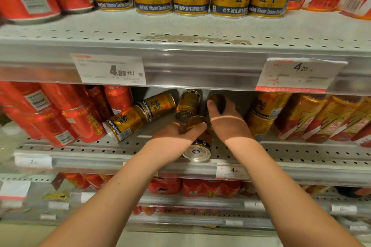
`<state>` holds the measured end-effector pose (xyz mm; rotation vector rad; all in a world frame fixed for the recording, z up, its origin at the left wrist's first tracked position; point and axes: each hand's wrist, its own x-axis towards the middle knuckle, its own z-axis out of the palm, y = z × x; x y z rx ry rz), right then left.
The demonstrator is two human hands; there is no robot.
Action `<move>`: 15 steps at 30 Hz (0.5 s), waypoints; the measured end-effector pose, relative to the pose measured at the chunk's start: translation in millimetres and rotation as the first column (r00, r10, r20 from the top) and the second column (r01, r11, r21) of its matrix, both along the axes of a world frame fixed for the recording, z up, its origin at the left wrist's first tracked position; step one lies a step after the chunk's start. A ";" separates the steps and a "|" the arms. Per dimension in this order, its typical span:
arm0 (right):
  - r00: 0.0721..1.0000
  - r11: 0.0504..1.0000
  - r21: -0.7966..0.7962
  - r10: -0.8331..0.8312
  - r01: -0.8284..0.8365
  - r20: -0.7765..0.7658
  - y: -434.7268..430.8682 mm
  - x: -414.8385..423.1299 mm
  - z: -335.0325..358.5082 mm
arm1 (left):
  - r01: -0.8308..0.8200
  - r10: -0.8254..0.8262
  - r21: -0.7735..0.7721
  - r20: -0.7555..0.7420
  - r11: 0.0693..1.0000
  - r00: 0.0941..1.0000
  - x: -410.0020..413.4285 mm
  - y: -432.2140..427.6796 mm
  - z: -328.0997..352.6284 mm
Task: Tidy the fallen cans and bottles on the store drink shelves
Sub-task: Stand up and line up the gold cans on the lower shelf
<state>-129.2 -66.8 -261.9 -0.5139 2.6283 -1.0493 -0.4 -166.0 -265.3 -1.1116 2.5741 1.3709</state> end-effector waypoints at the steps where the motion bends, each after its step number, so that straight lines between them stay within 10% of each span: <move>1: 1.000 1.000 -0.023 0.002 -0.002 0.013 -3.0 -1.8 -1.6 | 0.024 -0.024 0.004 0.021 1.000 0.999 -1.5 1.8 1.0; 15: 0.995 0.984 -0.168 0.074 -0.062 0.066 36.9 5.0 -15.9 | -0.104 0.142 0.154 -0.267 0.983 0.953 25.0 -2.2 5.4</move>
